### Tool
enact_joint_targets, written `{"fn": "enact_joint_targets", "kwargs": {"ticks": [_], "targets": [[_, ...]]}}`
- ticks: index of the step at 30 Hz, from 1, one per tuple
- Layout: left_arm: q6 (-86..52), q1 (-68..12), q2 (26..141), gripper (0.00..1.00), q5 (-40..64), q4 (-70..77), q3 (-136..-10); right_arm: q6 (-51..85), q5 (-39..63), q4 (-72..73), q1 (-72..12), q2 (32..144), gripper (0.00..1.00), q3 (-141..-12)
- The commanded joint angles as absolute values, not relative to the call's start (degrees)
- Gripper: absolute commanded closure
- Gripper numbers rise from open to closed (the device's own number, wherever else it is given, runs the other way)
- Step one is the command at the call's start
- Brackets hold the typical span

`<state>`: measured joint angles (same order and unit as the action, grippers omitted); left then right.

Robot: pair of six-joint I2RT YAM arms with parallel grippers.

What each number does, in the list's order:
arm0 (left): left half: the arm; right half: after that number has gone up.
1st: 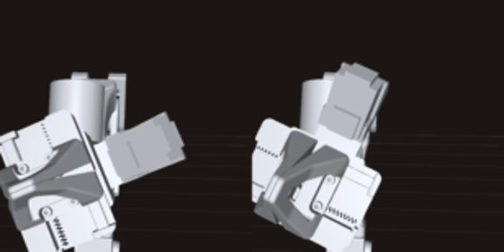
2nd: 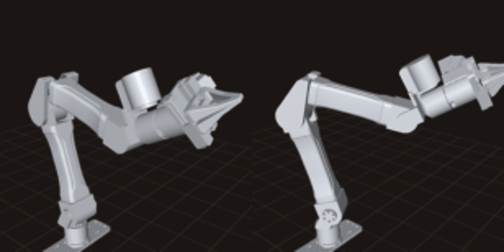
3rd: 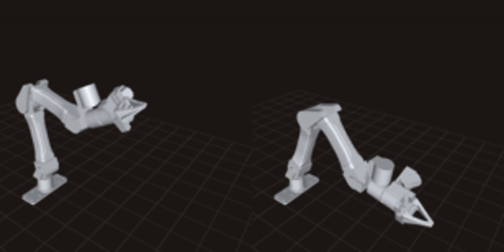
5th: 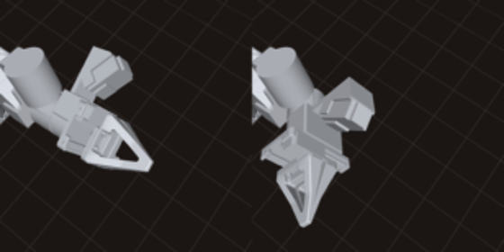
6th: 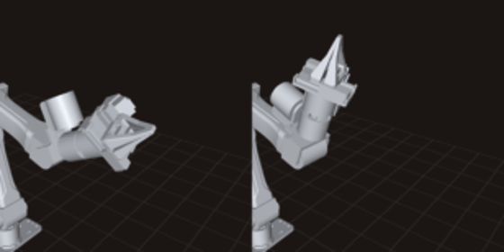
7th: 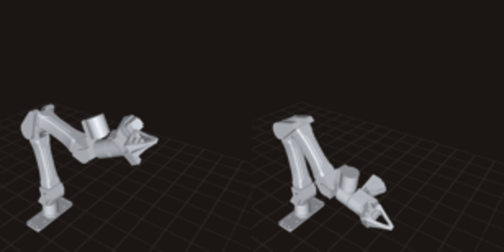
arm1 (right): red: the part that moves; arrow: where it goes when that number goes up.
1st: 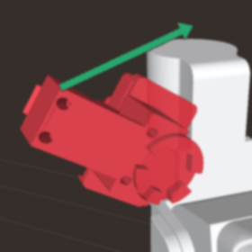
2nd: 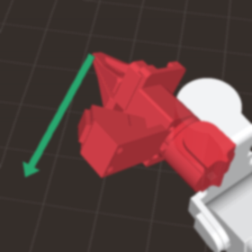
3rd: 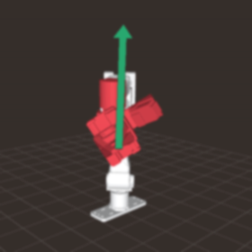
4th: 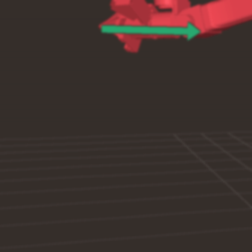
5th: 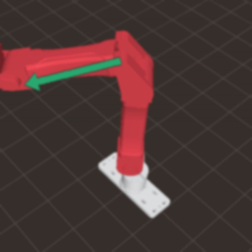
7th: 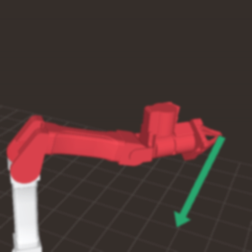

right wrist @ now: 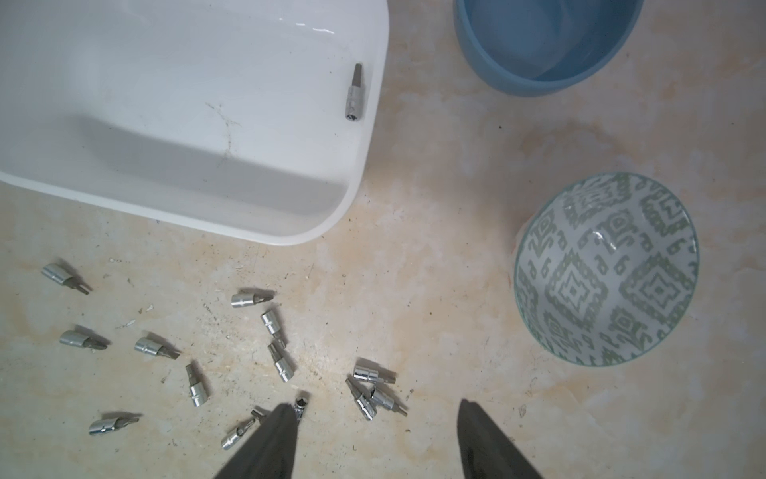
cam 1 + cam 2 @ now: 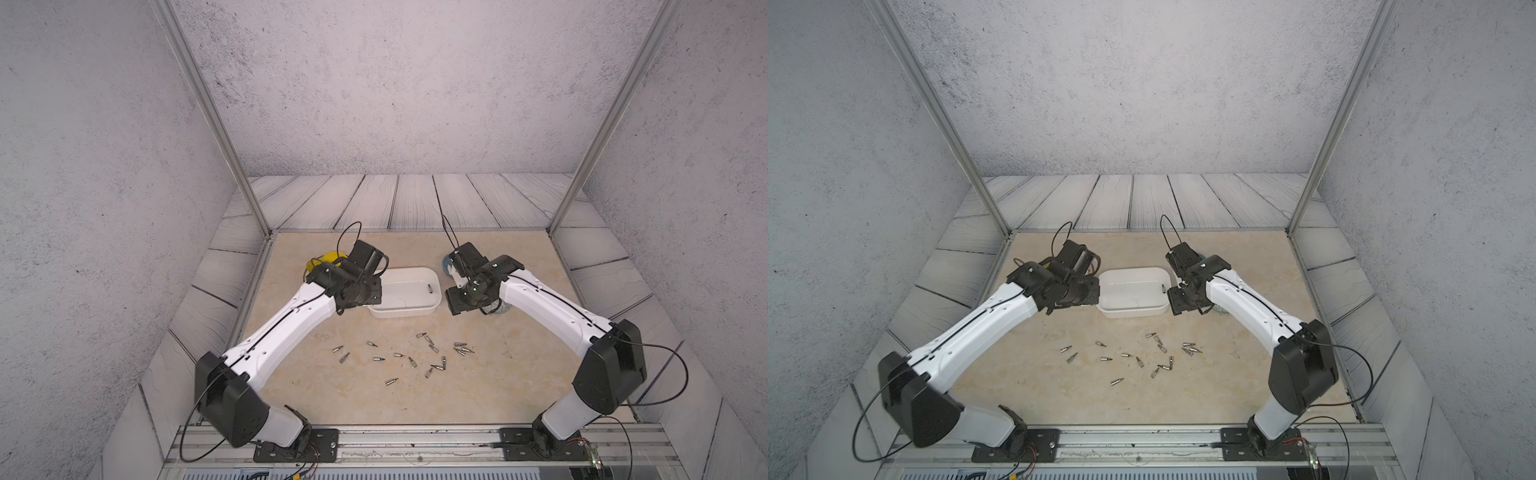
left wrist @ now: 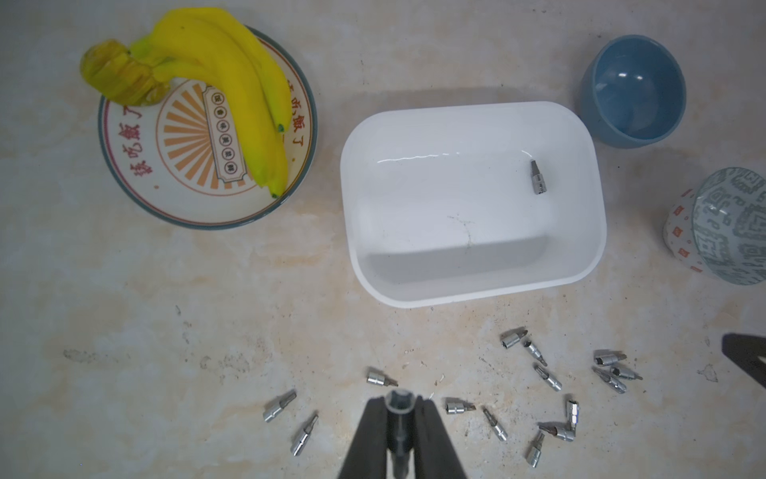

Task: Put the bit on the desktop into the storage box
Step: Place the screwdriver bit in the storage box.

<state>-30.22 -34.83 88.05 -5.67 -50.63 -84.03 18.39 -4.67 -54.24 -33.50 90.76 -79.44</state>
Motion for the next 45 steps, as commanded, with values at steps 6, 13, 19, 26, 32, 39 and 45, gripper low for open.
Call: {"fn": "enact_joint_targets", "kwargs": {"ticks": [6, 13, 19, 26, 32, 39, 45], "targets": [[-20.8, -33.1, 114.7, 1.0, 4.3, -56.6, -108.0, 24.1, -5.6, -49.3, -32.4, 82.1, 0.34, -68.2], [-20.4, -33.1, 123.6, 1.0, 9.3, -52.0, -114.6, 25.7, -4.0, -49.0, -32.4, 80.6, 0.34, -64.2], [-21.2, -34.3, 130.2, 1.0, 11.4, -49.9, -118.5, 26.0, -4.2, -49.3, -32.4, 80.7, 0.34, -63.5], [-22.5, -35.2, 135.3, 1.0, 11.9, -48.2, -121.3, 26.2, -1.5, -47.9, -32.4, 82.0, 0.35, -61.9], [-23.2, -35.9, 138.1, 1.0, 11.8, -48.0, -123.8, 27.0, 1.7, -45.2, -32.4, 83.3, 0.36, -58.0], [-24.0, -36.1, 142.1, 1.0, 12.9, -48.8, -126.9, 28.0, 6.1, -41.0, -32.5, 83.3, 0.37, -52.0], [-24.4, -36.1, 144.0, 1.0, 12.9, -48.7, -127.2, 28.1, 5.9, -39.6, -32.9, 83.1, 0.38, -48.1]]}}
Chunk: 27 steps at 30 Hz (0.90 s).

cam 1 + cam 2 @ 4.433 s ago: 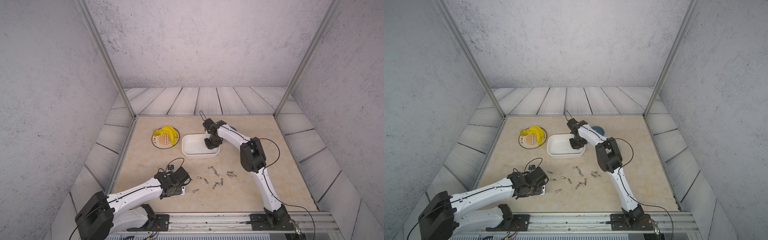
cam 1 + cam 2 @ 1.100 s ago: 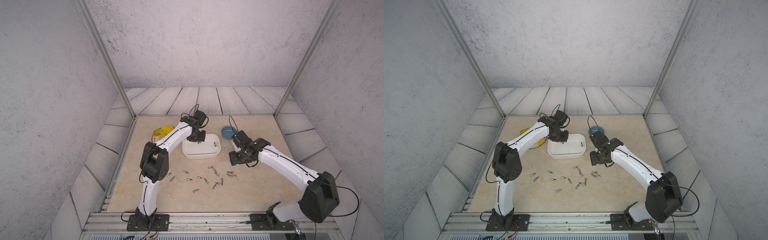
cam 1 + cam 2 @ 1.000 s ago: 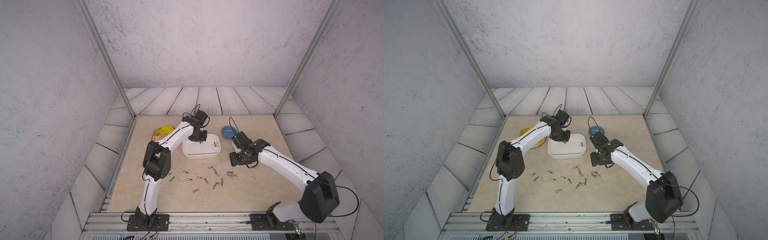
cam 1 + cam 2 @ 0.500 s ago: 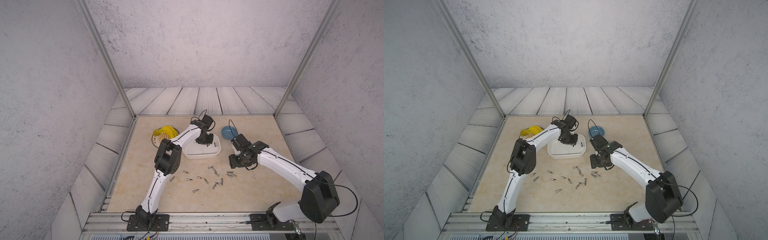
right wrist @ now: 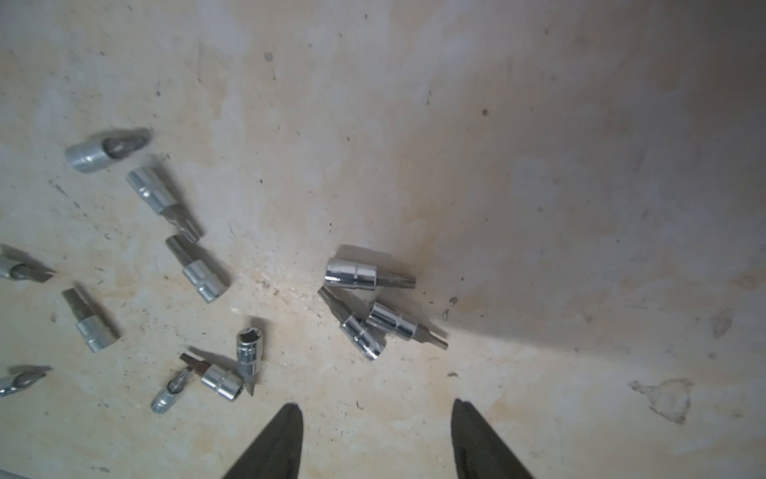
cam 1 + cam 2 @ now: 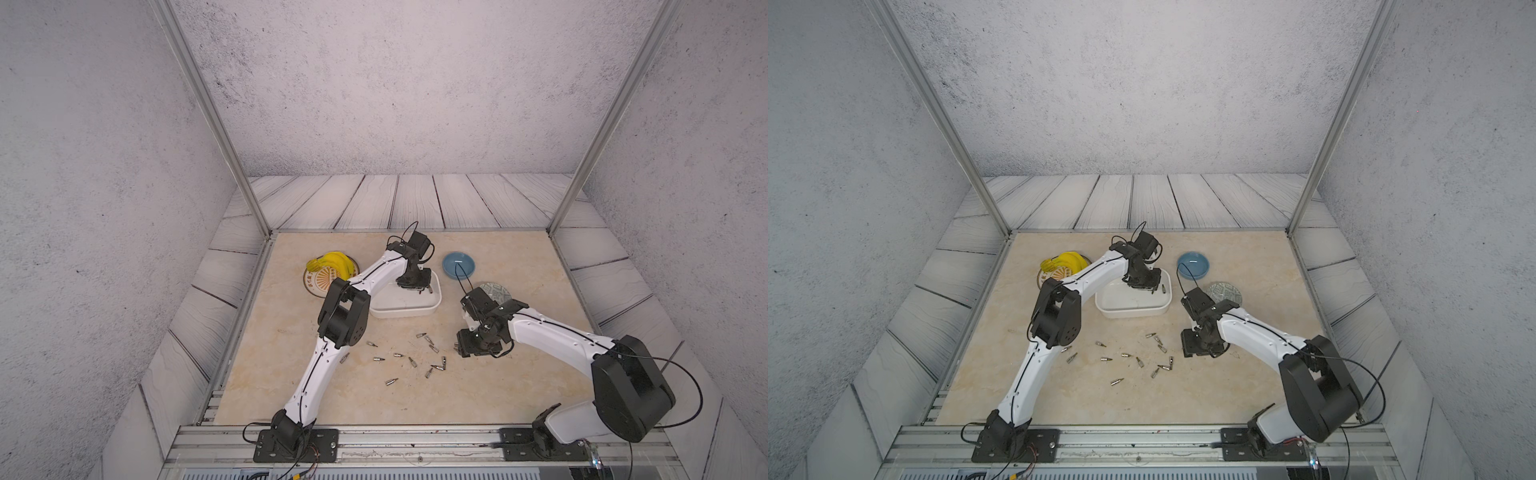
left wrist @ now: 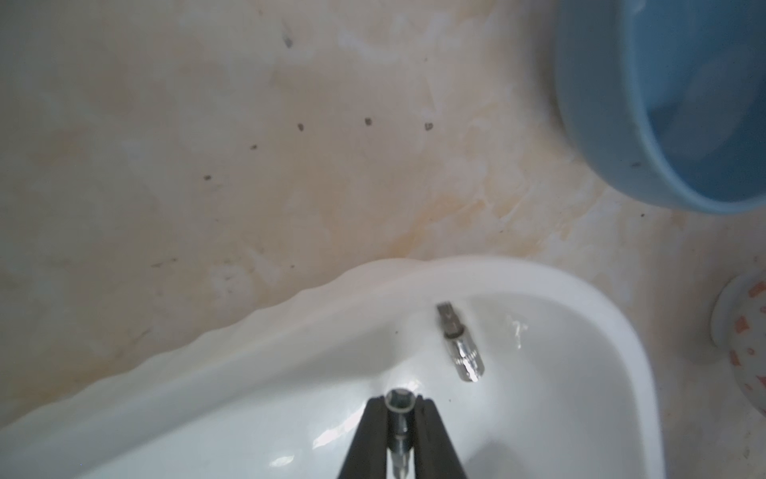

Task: Put the bit on the desktop into the storage box
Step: Place the screwdriver bit in the storage box.

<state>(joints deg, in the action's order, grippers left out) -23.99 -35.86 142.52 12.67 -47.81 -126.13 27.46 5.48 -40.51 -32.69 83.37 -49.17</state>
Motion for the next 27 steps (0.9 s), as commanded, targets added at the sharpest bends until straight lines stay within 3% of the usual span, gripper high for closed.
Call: {"fn": "enact_joint_targets", "kwargs": {"ticks": [1, 17, 27], "targets": [[-24.3, -36.1, 144.6, 1.0, 13.0, -48.6, -127.3, 28.1, 5.4, -39.4, -32.9, 82.8, 0.38, -47.8], [-24.8, -35.9, 146.3, 1.0, 14.0, -48.4, -127.4, 27.6, 6.7, -36.5, -33.0, 86.5, 0.39, -47.1], [-24.3, -35.9, 139.8, 0.51, 14.1, -47.1, -125.3, 27.6, 2.1, -35.6, -32.9, 88.0, 0.39, -47.6]]}}
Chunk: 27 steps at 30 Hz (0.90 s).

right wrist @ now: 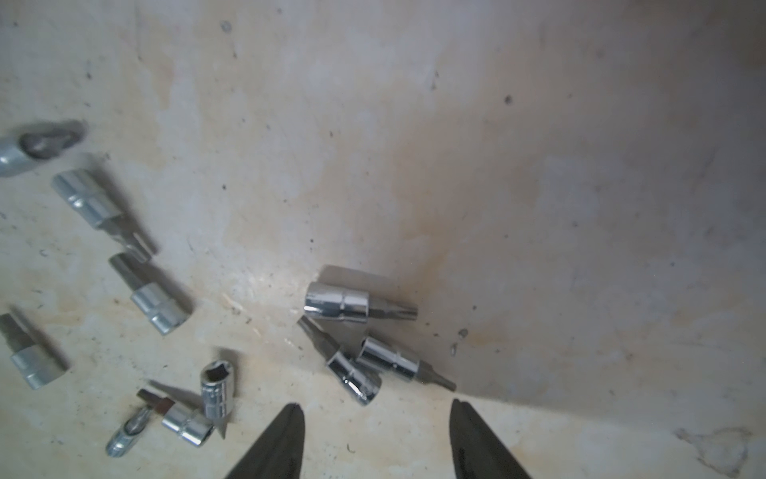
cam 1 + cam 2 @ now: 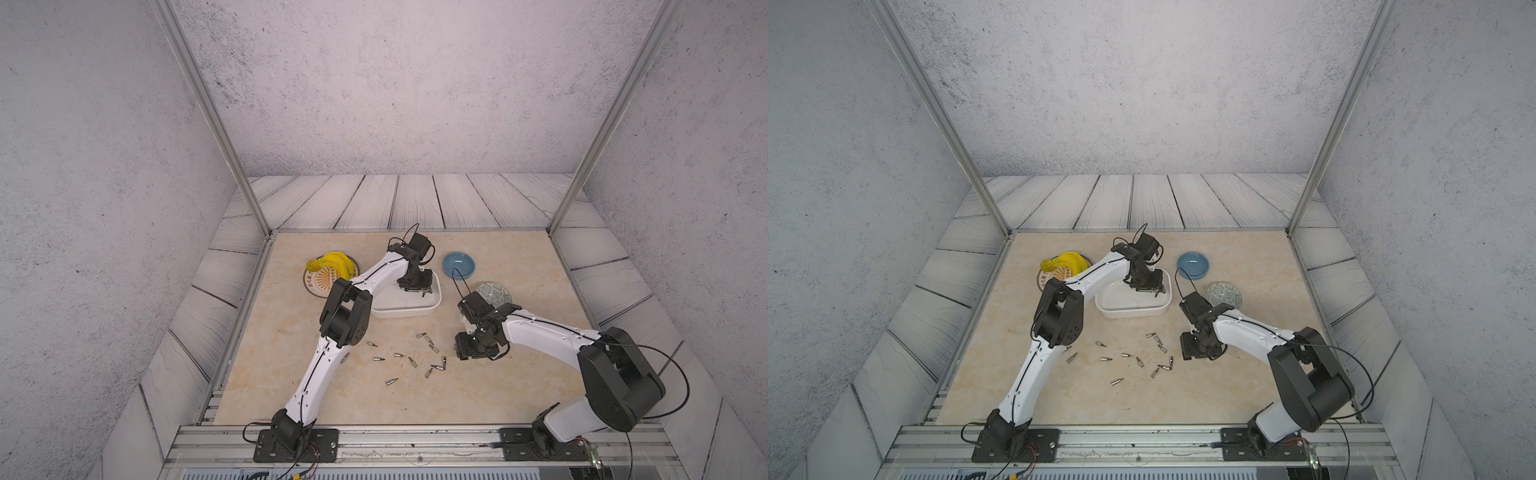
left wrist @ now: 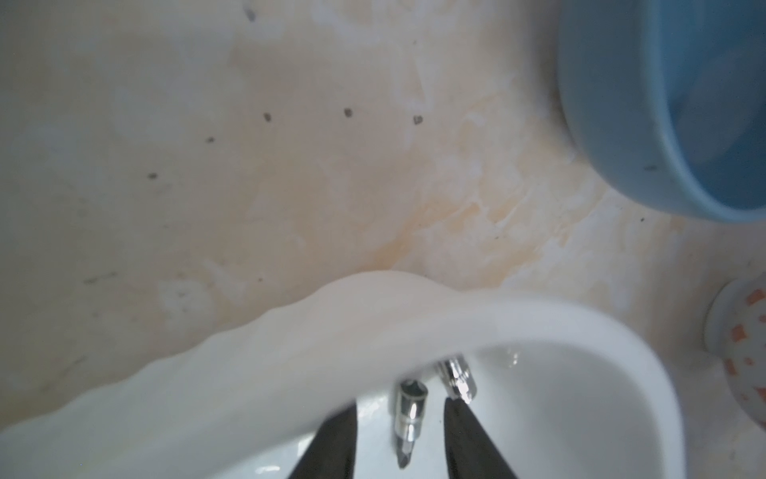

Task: Put the bit on the desktop into the storage box
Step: Place the screwdriver bit in the storage box, then pick up the screwdriver bit from the center of the board.

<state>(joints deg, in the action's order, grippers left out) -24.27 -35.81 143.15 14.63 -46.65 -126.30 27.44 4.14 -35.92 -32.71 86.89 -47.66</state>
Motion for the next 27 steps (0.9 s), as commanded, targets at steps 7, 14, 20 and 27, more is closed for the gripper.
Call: {"fn": "enact_joint_targets", "kwargs": {"ticks": [7, 14, 20, 27], "targets": [[-23.7, -35.9, 134.9, 0.46, 12.9, -46.8, -124.3, 26.8, 1.6, -33.4, -33.0, 88.7, 0.39, -47.8], [-22.7, -35.8, 126.6, 0.45, 10.7, -46.9, -120.5, 25.9, 2.7, -32.9, -32.9, 90.7, 0.39, -49.4], [-21.9, -35.3, 119.7, 0.44, 7.9, -46.1, -115.1, 25.2, 2.2, -33.2, -32.9, 92.8, 0.39, -51.4], [-21.7, -34.7, 112.4, 0.44, 6.2, -43.9, -107.4, 24.7, 1.1, -34.5, -32.8, 92.8, 0.41, -52.1]]}}
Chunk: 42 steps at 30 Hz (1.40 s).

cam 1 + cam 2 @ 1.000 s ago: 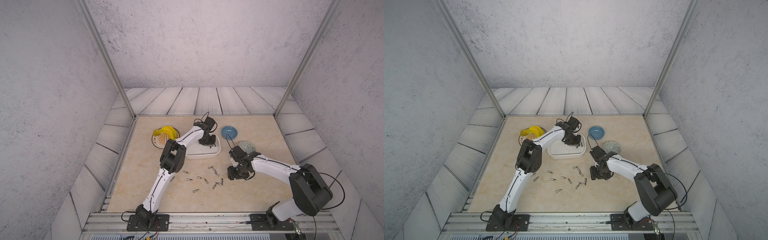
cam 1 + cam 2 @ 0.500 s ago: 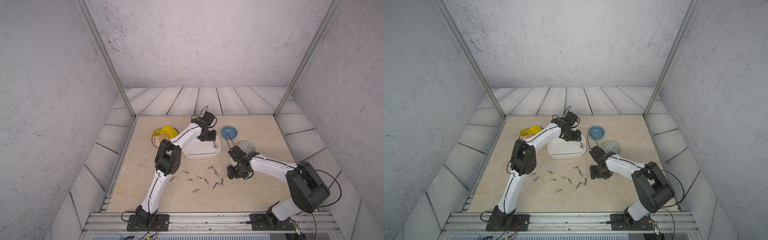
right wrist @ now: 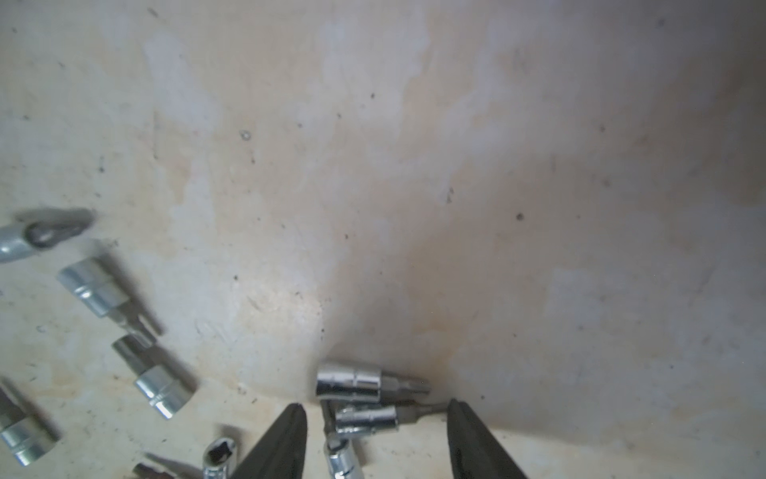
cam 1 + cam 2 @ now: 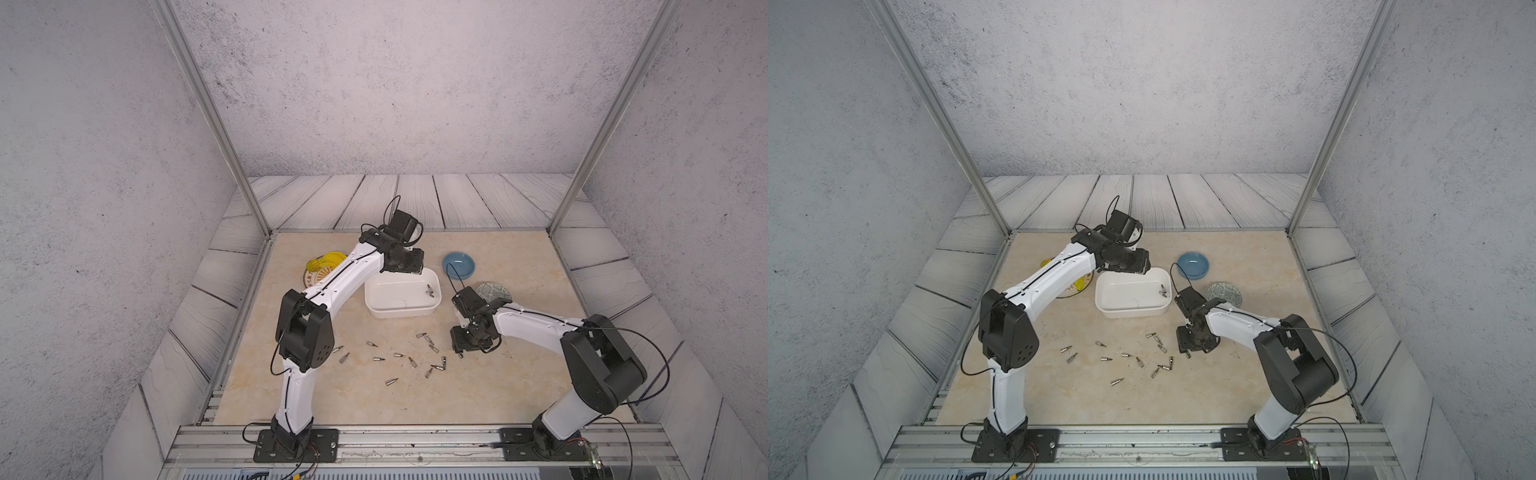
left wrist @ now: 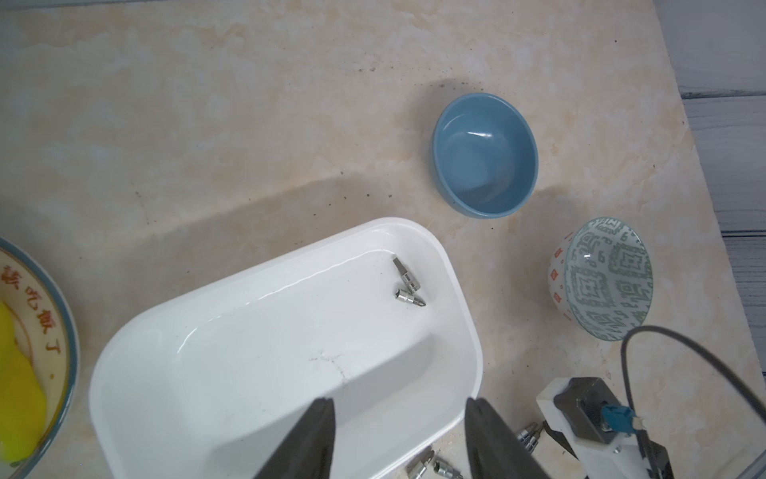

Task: Put the bit on the desktop into the storage box
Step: Pick up the screwdriver bit from the center of the board.

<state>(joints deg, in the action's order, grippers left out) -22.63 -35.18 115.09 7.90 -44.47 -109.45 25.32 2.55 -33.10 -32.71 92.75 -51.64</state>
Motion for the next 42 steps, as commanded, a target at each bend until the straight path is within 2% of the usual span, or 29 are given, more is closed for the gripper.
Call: {"fn": "enact_joint_targets", "kwargs": {"ticks": [1, 19, 26, 33, 42], "targets": [[-21.7, -34.6, 111.5, 0.44, 6.1, -44.0, -106.6, 24.7, 0.9, -34.5, -32.8, 92.8, 0.41, -52.0], [-20.7, -30.0, 95.1, 0.42, 2.1, -48.3, -89.6, 23.5, -0.3, -34.4, -32.9, 97.0, 0.47, -54.1], [-20.9, -29.6, 91.6, 0.42, 1.4, -49.2, -84.3, 23.3, -0.1, -33.8, -32.9, 97.8, 0.48, -54.4], [-21.8, -28.8, 88.4, 0.42, 1.3, -49.0, -78.7, 23.2, -0.1, -34.6, -32.8, 98.2, 0.43, -55.3], [-22.0, -28.7, 88.2, 0.42, 1.6, -49.0, -78.7, 23.8, -2.9, -36.9, -32.9, 97.2, 0.45, -55.0]]}}
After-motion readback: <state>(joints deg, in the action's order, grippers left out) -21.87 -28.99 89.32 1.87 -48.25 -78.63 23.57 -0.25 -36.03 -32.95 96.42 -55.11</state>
